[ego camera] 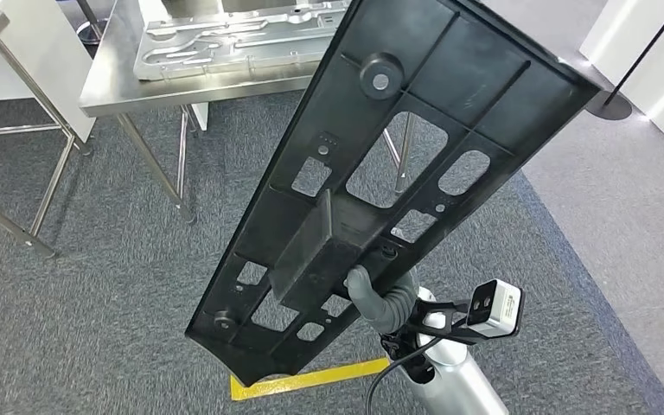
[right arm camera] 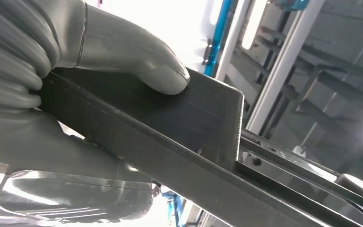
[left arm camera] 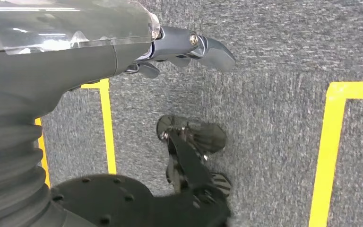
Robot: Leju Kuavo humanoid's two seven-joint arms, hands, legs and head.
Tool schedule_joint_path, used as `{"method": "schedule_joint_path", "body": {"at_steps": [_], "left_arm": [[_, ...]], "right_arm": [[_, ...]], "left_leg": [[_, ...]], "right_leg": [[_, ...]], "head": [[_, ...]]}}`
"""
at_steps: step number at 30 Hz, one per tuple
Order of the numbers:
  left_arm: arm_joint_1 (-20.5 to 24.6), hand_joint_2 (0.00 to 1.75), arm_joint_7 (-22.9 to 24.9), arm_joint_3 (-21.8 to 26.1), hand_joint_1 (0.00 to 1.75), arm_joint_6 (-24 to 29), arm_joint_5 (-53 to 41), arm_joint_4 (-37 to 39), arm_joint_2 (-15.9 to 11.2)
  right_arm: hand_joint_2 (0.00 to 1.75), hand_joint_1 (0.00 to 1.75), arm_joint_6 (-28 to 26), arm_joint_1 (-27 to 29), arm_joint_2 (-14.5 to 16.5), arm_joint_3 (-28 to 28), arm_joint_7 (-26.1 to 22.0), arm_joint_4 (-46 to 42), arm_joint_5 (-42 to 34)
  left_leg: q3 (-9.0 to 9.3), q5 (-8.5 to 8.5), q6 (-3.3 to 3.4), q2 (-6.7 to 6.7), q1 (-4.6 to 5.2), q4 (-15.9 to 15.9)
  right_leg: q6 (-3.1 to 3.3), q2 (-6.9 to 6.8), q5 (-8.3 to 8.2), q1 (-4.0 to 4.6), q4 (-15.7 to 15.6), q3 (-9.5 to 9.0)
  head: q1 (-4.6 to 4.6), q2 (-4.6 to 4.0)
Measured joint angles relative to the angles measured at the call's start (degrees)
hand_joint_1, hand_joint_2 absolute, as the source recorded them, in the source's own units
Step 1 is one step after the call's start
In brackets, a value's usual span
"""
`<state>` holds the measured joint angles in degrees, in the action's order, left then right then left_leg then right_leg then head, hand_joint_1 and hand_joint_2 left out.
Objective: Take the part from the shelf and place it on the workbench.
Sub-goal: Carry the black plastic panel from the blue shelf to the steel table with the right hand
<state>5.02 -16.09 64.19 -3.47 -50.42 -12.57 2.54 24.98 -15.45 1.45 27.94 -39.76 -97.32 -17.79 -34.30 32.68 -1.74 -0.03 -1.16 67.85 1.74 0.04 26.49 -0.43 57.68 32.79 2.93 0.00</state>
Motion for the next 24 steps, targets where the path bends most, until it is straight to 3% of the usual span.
{"method": "schedule_joint_path", "body": {"at_steps": [2,3,4,6,7,8,10,12,14,17,18,19,21,22,24], "left_arm": [[-0.2,1.75,0.0,0.0,0.0,0.0,0.0,0.0,0.0],[-0.3,1.75,0.0,0.0,0.0,0.0,0.0,0.0,0.0],[-0.4,1.75,0.0,0.0,0.0,0.0,-0.1,0.0,0.0],[-0.5,1.75,-0.2,0.0,0.0,0.0,-0.2,0.0,-0.1],[-0.5,1.75,-0.2,0.0,0.0,0.0,-0.2,0.0,-0.2],[-0.5,1.75,-0.3,0.0,0.0,0.0,-0.2,0.0,-0.2],[-0.7,1.75,-0.5,0.0,0.0,0.1,-0.2,0.0,-0.4],[-0.8,1.75,-0.5,0.0,0.0,0.1,-0.2,0.0,-0.4],[-0.6,1.75,-0.6,0.0,0.0,0.0,-0.2,0.0,-0.3],[-0.4,1.75,-0.6,0.0,0.0,0.0,-0.1,0.0,-0.2],[-0.5,1.75,-0.6,0.0,0.0,0.0,0.0,0.0,-0.2],[-0.5,1.75,-0.6,0.0,0.0,0.0,0.0,0.0,-0.2],[-0.6,1.75,-0.6,0.0,0.0,0.0,0.0,0.0,0.0],[-0.6,1.75,-0.6,0.0,0.0,0.0,0.0,0.0,0.0],[-0.4,1.75,-0.6,0.1,0.0,0.0,0.0,0.0,0.0]], "right_arm": [[1.75,1.64,0.1,0.2,0.0,0.0,0.0,0.0,0.0],[1.75,1.64,0.1,0.3,0.0,0.0,0.0,0.0,0.0],[1.75,1.64,0.2,0.4,0.0,0.0,0.0,0.1,0.0],[1.75,1.64,0.3,0.6,0.0,0.0,0.0,0.1,0.0],[1.75,1.64,0.4,0.7,-0.1,0.0,0.0,0.1,0.0],[1.75,1.64,0.5,0.8,-0.1,0.0,0.0,0.1,0.1],[1.75,1.64,0.6,1.2,-0.2,0.0,0.0,0.2,0.2],[1.75,1.64,0.7,1.4,-0.3,0.0,0.0,0.2,0.2],[1.75,1.64,0.7,1.1,-0.3,0.0,0.0,0.1,0.3],[1.75,1.64,0.6,0.8,-0.4,0.1,0.3,0.4,0.3],[1.75,1.64,0.6,0.8,-0.4,0.1,0.5,0.6,0.3],[1.75,1.64,0.5,0.8,-0.4,0.1,0.6,0.7,0.3],[1.75,1.64,0.5,0.7,-0.5,0.2,0.7,0.8,0.3],[1.75,1.64,0.5,0.6,-0.5,0.2,0.7,0.9,0.3],[1.75,1.64,0.3,0.5,-0.5,0.2,0.8,1.1,0.3]], "left_leg": [[-4.3,1.87,0.11,0.0,0.03,5.6],[-5.27,1.33,0.34,0.0,0.1,5.7],[-5.18,-0.45,0.73,-0.01,0.25,3.8],[-3.04,-5.65,2.02,0.01,0.84,-3.5],[-2.11,-6.91,2.58,0.03,1.21,-6.6],[-1.45,-7.51,3.03,0.03,1.55,-8.5],[-0.81,-7.14,3.49,-0.04,1.89,-10.0],[0.66,-7.7,3.8,-0.12,1.56,-11.1],[1.99,-7.56,3.92,-0.13,1.16,-11.7],[2.92,-6.56,3.84,-0.16,0.99,-11.7],[3.37,-6.15,3.69,-0.18,0.87,-11.7],[3.95,-5.7,3.47,-0.22,0.71,-11.7],[5.27,-4.61,2.84,-0.28,0.32,-11.6],[5.84,-4.09,2.45,-0.33,0.19,-11.6],[6.34,-3.25,1.59,-0.32,0.12,-11.7]], "right_leg": [[0.3,0.17,0.67,0.41,0.0,-0.67],[0.38,0.28,1.05,0.64,0.0,-1.14],[0.4,0.39,1.47,0.84,0.0,-1.72],[0.38,0.43,2.38,1.1,0.0,-2.95],[0.26,0.48,2.74,1.13,-0.1,-3.33],[0.02,0.51,3.05,1.08,-0.2,-3.53],[-0.74,0.53,2.91,0.92,0.3,-3.71],[-1.4,0.43,2.97,0.86,1.7,-3.72],[-1.97,0.39,4.58,0.7,5.8,-1.48],[-3.04,0.3,8.37,-0.02,15.3,5.36],[-3.37,0.28,8.18,-0.28,16.1,6.67],[-3.62,0.25,6.67,-0.53,14.8,6.87],[-4.03,0.11,1.3,-0.94,7.2,4.53],[-4.02,0.01,-0.3,-0.92,3.7,3.44],[-3.31,-0.15,-1.19,-0.65,0.6,2.54]], "head": [[0.0,0.0],[0.0,0.0],[0.0,0.0],[-0.01,0.0],[0.0,0.0],[0.0,0.0],[0.01,0.0],[0.0,0.0],[-0.01,0.0],[-0.02,0.0],[-0.02,0.0],[-0.02,0.0],[-0.02,0.0],[-0.03,0.0],[-0.02,0.0]]}}
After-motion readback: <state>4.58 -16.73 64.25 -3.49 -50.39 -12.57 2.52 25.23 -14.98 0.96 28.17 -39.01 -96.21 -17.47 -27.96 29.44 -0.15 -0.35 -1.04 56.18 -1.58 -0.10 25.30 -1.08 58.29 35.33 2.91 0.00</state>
